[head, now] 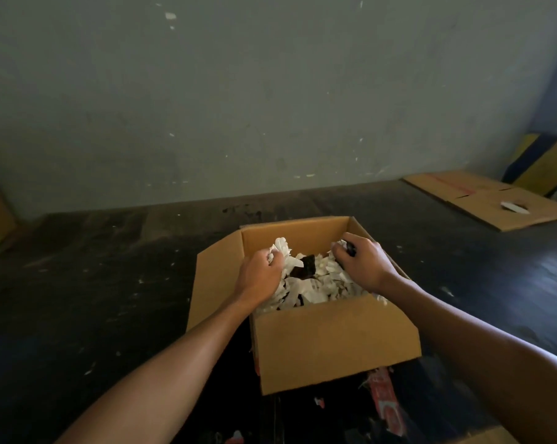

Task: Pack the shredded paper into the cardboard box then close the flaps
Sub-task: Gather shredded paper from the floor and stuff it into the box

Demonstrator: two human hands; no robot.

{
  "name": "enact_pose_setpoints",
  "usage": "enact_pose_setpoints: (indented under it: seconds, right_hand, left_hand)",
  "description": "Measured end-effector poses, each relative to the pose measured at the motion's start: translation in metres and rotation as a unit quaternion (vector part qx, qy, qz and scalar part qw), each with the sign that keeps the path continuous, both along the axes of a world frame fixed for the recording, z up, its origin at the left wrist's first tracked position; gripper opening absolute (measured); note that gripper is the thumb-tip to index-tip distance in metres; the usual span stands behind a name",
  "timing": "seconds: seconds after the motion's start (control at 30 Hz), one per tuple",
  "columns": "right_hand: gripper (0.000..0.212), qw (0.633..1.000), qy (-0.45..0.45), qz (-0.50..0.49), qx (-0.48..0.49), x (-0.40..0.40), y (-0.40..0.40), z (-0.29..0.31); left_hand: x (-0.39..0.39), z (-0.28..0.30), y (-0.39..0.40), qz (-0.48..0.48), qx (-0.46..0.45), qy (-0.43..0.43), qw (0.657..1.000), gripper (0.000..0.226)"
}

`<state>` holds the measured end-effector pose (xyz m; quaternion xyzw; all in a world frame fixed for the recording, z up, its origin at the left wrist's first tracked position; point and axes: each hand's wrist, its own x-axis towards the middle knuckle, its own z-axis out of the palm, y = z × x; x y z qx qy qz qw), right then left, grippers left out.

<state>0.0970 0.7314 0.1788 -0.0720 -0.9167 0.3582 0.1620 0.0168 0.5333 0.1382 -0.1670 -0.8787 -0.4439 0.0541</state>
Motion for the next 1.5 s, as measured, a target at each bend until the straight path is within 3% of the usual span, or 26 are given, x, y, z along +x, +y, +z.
enact_pose_setpoints:
  seconds: [0.4,0.57,0.67,0.77,0.87,0.97,1.07,1.13,1.27,1.4,1.5]
  right_hand:
    - [0.016,0.993,-0.105,0.058,-0.015,-0.116,0.042,-0.021]
    - [0.018,0.988,-0.127,0.089,-0.024,-0.163,0.055,-0.044]
    - [0.030,0.972,-0.180,0.149,0.005,-0.181,0.067,-0.061]
    - [0.041,0.956,-0.218,0.196,0.020,-0.199,0.084,-0.071]
    - [0.048,0.953,-0.232,0.187,0.063,-0.217,0.100,-0.081]
    - [0.060,0.925,-0.312,0.180,0.119,-0.224,0.105,-0.106]
    - [0.077,0.858,-0.416,0.237,0.184,-0.221,0.101,-0.144]
    - [0.071,0.826,-0.449,0.282,0.189,-0.211,0.094,-0.164]
    - [0.060,0.791,-0.455,0.331,0.242,-0.202,0.089,-0.168]
    - [0.066,0.800,-0.423,0.333,0.267,-0.205,0.095,-0.132]
    - [0.059,0.795,-0.417,0.342,0.279,-0.195,0.100,-0.084]
  left_hand:
    - [-0.074,-0.022,0.055,-0.009,-0.033,-0.023,0.999,0.044]
    - [-0.092,-0.029,0.071,-0.025,-0.032,-0.118,0.992,0.041]
    - [-0.099,-0.031,0.076,-0.064,-0.136,-0.252,0.956,0.054]
    - [-0.103,-0.031,0.073,-0.125,-0.271,-0.315,0.901,0.064]
    - [-0.106,-0.034,0.067,-0.129,-0.271,-0.359,0.884,0.065]
    - [-0.106,-0.051,0.066,-0.074,-0.307,-0.335,0.888,0.078]
    - [-0.092,-0.083,0.073,-0.081,-0.374,-0.369,0.847,0.087]
    - [-0.082,-0.098,0.080,-0.086,-0.409,-0.392,0.819,0.090]
    - [-0.074,-0.097,0.091,-0.073,-0.389,-0.413,0.821,0.087]
    - [-0.066,-0.082,0.088,-0.070,-0.370,-0.412,0.830,0.084]
    - [-0.064,-0.057,0.084,-0.056,-0.401,-0.370,0.836,0.079]
